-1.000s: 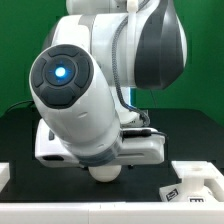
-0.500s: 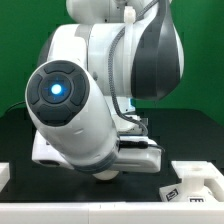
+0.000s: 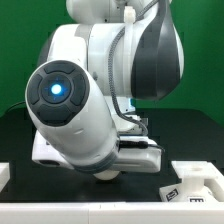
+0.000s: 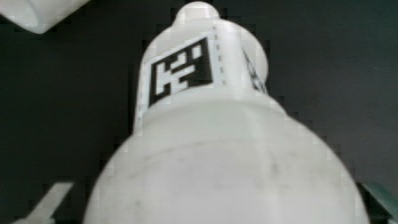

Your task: Assemble lamp

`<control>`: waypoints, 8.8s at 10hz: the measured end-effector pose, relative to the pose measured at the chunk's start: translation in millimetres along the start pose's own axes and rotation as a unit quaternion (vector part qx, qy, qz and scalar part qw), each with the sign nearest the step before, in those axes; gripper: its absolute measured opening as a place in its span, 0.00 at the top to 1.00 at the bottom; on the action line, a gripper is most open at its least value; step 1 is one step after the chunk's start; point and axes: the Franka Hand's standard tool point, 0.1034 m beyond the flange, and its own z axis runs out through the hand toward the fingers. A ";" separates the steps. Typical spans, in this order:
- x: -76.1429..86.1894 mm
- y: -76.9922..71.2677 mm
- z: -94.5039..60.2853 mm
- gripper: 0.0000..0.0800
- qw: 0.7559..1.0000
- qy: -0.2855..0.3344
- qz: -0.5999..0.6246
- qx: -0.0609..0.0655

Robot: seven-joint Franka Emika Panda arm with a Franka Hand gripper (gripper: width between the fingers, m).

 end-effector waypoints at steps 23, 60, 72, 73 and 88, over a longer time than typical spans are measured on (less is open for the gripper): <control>-63.9 -141.4 -161.7 0.28 0.725 0.683 -0.084 0.014; -42.2 -152.3 -128.8 0.13 0.876 0.470 -0.095 -0.045; -39.6 -153.2 -126.7 0.28 0.777 0.399 0.410 0.262; -39.5 -154.3 -126.0 0.18 0.778 0.400 0.408 0.261; -40.6 -161.2 -126.0 0.27 0.873 0.480 -0.074 -0.051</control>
Offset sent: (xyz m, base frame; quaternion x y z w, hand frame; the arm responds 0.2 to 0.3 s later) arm 0.0071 0.0385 0.0770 -0.0034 0.1974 -0.0108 0.9803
